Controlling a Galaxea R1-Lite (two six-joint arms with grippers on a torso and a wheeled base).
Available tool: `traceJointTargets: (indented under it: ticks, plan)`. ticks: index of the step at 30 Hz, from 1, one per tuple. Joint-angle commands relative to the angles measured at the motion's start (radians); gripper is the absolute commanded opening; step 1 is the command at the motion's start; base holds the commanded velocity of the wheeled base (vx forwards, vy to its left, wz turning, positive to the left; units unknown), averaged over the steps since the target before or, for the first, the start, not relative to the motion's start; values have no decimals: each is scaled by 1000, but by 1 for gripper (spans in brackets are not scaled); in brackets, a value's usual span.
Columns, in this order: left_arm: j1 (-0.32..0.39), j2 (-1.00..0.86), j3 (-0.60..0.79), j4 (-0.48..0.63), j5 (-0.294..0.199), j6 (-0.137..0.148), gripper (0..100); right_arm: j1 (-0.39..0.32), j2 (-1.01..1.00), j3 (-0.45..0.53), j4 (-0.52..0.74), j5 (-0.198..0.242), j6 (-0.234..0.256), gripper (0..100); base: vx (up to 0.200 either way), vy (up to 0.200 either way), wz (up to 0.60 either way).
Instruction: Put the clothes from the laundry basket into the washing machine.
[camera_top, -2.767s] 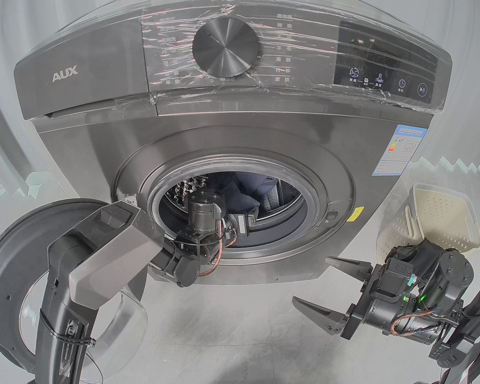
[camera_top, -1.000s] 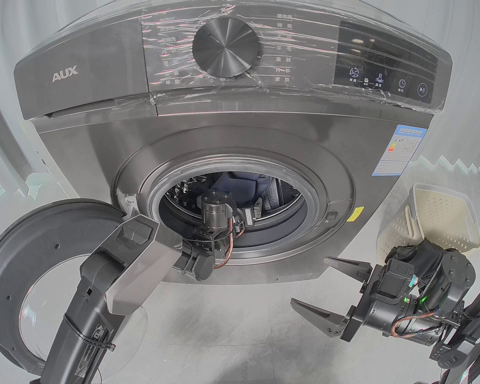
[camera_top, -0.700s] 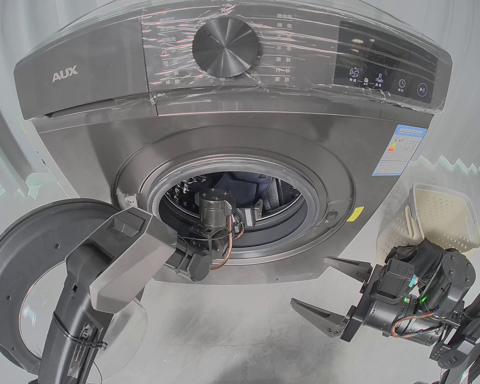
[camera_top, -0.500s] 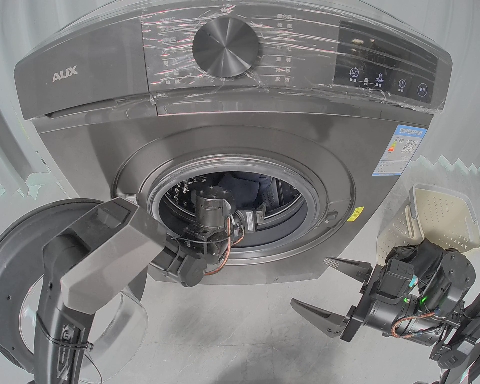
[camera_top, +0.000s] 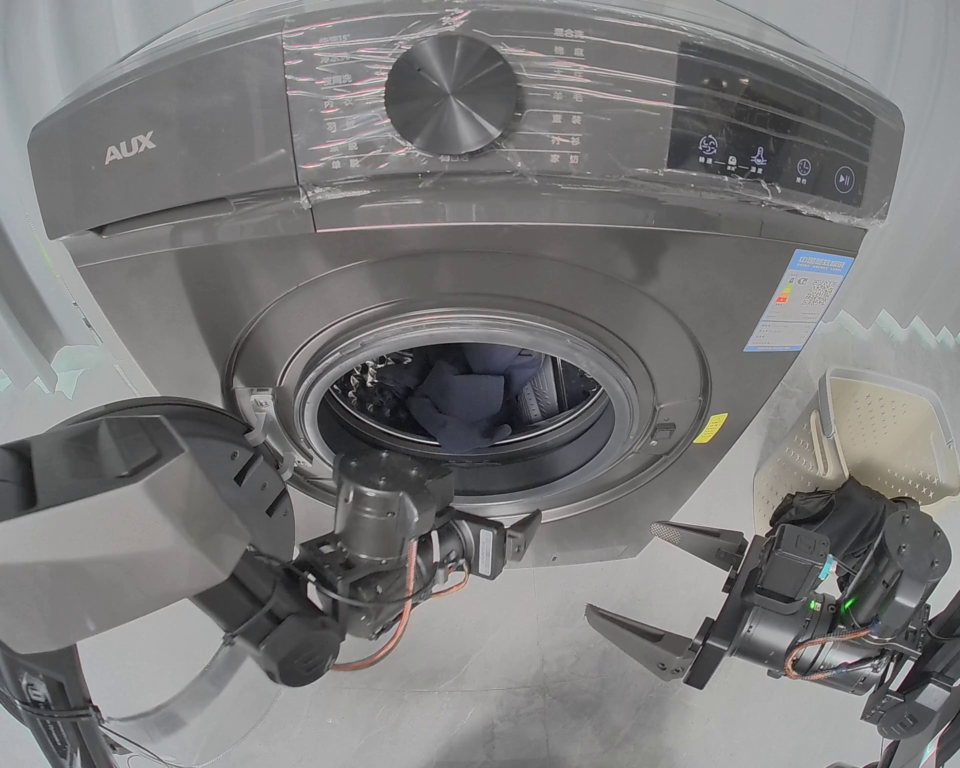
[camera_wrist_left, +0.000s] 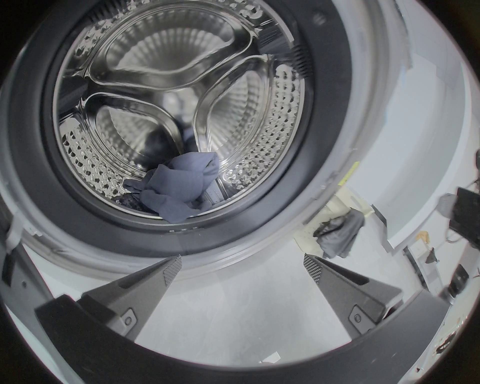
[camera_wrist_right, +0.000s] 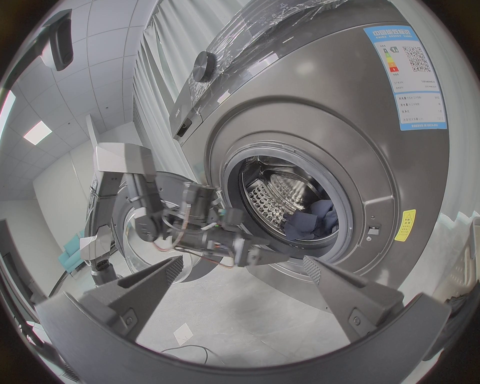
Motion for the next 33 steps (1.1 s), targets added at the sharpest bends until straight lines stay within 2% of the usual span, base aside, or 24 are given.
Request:
traceJointTargets:
  ticks: [1, 3, 4, 5, 6, 7, 8, 10, 13, 15, 16, 17, 18, 20, 26, 27, 29, 33]
  plan:
    - [-84, -258, 256, -87, -44, 2, 100, -19, -9, 32, -1, -8, -1, 100, 0, 0, 0]
    - [-101, -295, 274, -94, -37, 1, 100, -23, -27, 34, -1, -31, -1, 100, 0, 0, 0]
    - [-117, -347, 296, -98, -32, 5, 100, -28, -59, 35, 2, -62, -2, 100, 0, 0, 0]
    - [-119, -358, 299, -98, -32, 7, 100, -28, -66, 35, 4, -67, -2, 100, 0, 0, 0]
    - [-122, -425, 328, -95, -30, 15, 100, -29, -92, 52, 7, -93, 10, 100, 0, 0, 0]
    - [-124, -432, 333, -95, -30, 16, 100, -29, -92, 55, 7, -94, 13, 100, 0, 0, 0]
    - [-125, -482, 372, -94, -30, 18, 100, -40, -102, 84, 6, -117, 41, 100, 0, 0, 0]
    - [-124, -542, 449, -101, -29, 19, 100, -100, -127, 118, 1, -162, 76, 100, 0, 0, 0]
    - [-107, -599, 530, -113, -21, 24, 100, -127, -168, 120, 10, -203, 87, 100, 0, 0, 0]
    - [-102, -637, 604, -147, -12, 24, 100, -131, -184, 126, 13, -231, 118, 100, -100, 0, 0]
    - [-102, -637, 604, -147, -12, 24, 100, -131, -184, 126, 13, -231, 118, 100, -200, 0, 0]
    - [-102, -657, 664, -195, -9, 25, 100, -131, -210, 127, 19, -277, 154, 100, -200, 0, 0]
    - [-102, -659, 688, -224, -7, 25, 100, -131, -225, 127, 27, -301, 165, 100, -200, 0, 0]
    - [-102, -660, 730, -279, -3, 25, 100, -131, -262, 127, 50, -323, 171, 100, -200, 0, 0]
    - [-114, -662, 810, -403, 40, 44, 100, -132, -331, 129, 107, -337, 177, 100, -200, 0, 0]
    - [-114, -663, 810, -408, 69, 50, 100, -132, -345, 129, 114, -343, 174, 100, -200, 0, 0]
    - [-114, -669, 810, -417, 97, 55, 100, -138, -348, 129, 116, -347, 159, 100, -200, 0, 0]
    - [-97, -677, 810, -414, 108, 74, 100, -152, -357, 129, 176, -347, 111, 100, -150, 0, 0]
